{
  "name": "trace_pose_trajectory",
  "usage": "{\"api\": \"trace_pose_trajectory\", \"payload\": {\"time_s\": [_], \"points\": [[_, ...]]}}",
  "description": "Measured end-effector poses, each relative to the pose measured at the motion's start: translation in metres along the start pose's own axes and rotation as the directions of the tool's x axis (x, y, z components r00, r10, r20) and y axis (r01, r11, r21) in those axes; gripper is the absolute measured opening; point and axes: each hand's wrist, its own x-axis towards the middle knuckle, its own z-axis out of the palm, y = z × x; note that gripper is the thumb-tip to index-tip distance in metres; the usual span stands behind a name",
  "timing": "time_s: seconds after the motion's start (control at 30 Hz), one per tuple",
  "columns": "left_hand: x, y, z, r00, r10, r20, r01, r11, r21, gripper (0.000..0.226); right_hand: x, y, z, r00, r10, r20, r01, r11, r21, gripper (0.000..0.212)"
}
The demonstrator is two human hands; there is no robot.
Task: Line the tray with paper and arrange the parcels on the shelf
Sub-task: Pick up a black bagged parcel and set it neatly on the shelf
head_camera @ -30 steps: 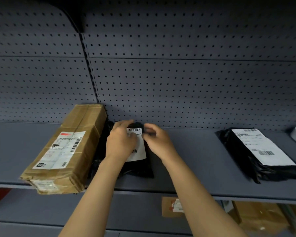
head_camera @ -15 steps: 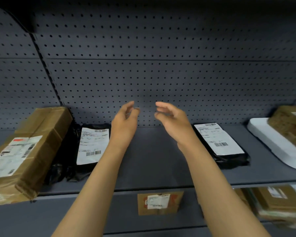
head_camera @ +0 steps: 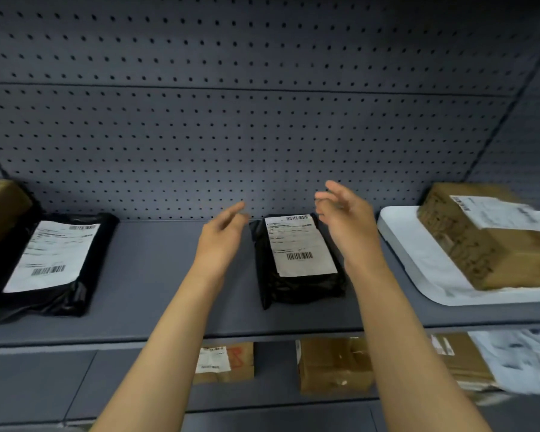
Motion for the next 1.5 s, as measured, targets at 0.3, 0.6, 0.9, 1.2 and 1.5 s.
{"api": "trace_pose_trajectory", "payload": {"time_s": [0.3,0.6,0.9,1.2,1.5], "points": [[-0.007,-0.031,0.040,0.993,-0.094,0.076,0.081,0.984,0.156,0.034,-0.001,0.066,-0.013,0.972,0.211,0.104,-0.192,0.966,-0.173,0.035],[-0.009,-0.030,0.037,0.987,-0.088,0.134,0.080,0.994,0.069,0.029,-0.005,0.057,-0.001,0.978,0.177,0.113,-0.163,0.979,-0.121,0.029],[0.000,0.018,-0.032,0.997,0.019,0.073,-0.018,1.000,-0.009,0.029,-0.011,0.001,0.051,0.985,0.079,0.153,-0.076,0.997,-0.027,0.030],[0.016,0.035,-0.184,0.995,0.046,-0.091,-0.043,0.998,0.038,0.031,-0.041,-0.040,0.193,0.950,0.037,0.310,-0.060,0.996,0.066,0.036],[0.031,0.028,-0.305,0.977,0.066,-0.202,-0.050,0.995,0.083,0.030,-0.073,-0.052,0.319,0.915,0.022,0.404,-0.043,0.998,0.043,0.037]]}}
